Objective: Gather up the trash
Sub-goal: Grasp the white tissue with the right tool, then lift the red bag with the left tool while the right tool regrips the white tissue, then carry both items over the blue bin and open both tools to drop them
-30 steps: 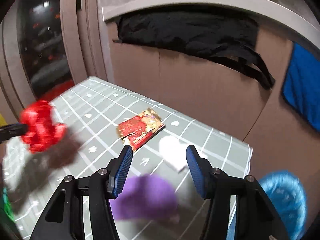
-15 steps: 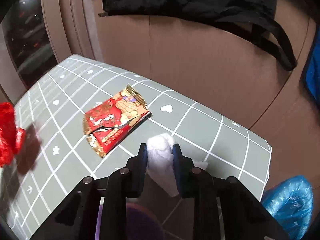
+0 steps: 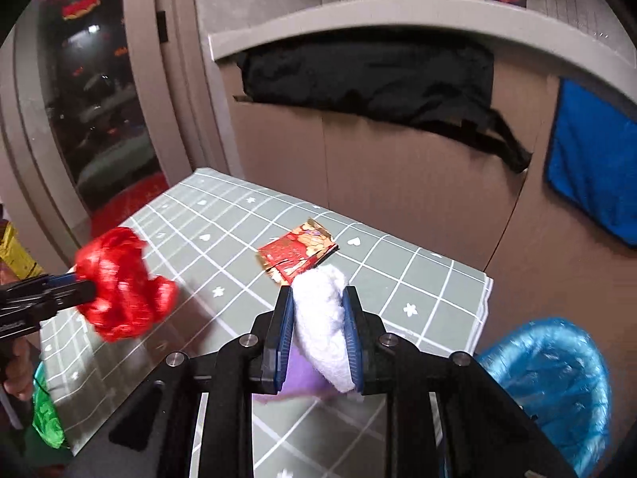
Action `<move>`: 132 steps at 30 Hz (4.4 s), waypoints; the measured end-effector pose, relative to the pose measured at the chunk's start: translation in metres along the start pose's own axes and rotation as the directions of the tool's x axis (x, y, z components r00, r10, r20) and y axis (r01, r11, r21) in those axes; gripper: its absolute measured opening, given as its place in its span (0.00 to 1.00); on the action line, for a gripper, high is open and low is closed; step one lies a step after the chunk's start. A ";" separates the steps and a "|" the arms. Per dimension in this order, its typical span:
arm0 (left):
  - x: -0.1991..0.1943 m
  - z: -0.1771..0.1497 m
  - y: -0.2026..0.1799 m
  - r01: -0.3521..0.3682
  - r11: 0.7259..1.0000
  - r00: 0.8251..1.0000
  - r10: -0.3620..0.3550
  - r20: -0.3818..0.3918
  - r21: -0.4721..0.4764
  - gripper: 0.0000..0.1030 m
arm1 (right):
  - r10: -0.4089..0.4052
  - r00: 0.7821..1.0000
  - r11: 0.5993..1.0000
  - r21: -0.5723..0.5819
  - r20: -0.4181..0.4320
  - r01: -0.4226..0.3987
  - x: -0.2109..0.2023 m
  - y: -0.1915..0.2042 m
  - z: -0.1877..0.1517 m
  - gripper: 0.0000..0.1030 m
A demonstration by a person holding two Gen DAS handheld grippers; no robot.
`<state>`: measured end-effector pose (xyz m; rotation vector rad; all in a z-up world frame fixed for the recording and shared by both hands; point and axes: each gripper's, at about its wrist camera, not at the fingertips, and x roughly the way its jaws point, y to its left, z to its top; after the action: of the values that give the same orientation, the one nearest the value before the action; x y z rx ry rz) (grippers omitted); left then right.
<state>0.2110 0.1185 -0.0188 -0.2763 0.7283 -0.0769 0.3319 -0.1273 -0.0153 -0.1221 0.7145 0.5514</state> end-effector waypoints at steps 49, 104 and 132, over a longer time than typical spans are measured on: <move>0.073 -0.027 0.044 0.046 0.989 0.985 -0.068 -0.156 -0.141 0.67 | 0.087 0.982 0.996 -0.019 -0.169 -0.092 0.017 0.034 -0.113 0.43; 0.020 0.034 -0.183 0.182 0.949 0.973 -0.211 0.089 0.256 0.35 | -0.102 0.974 0.991 0.107 0.203 0.081 -0.124 -0.077 -0.048 0.22; 0.171 -0.003 -0.314 0.291 0.888 0.953 -0.237 -0.189 0.356 0.35 | -0.248 0.966 0.912 0.354 0.077 0.206 -0.098 -0.231 -0.111 0.23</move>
<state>0.3448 -0.2119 -0.0446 0.0061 0.7954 -0.4993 0.3254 -0.3994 -0.0534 0.1532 0.6575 0.2021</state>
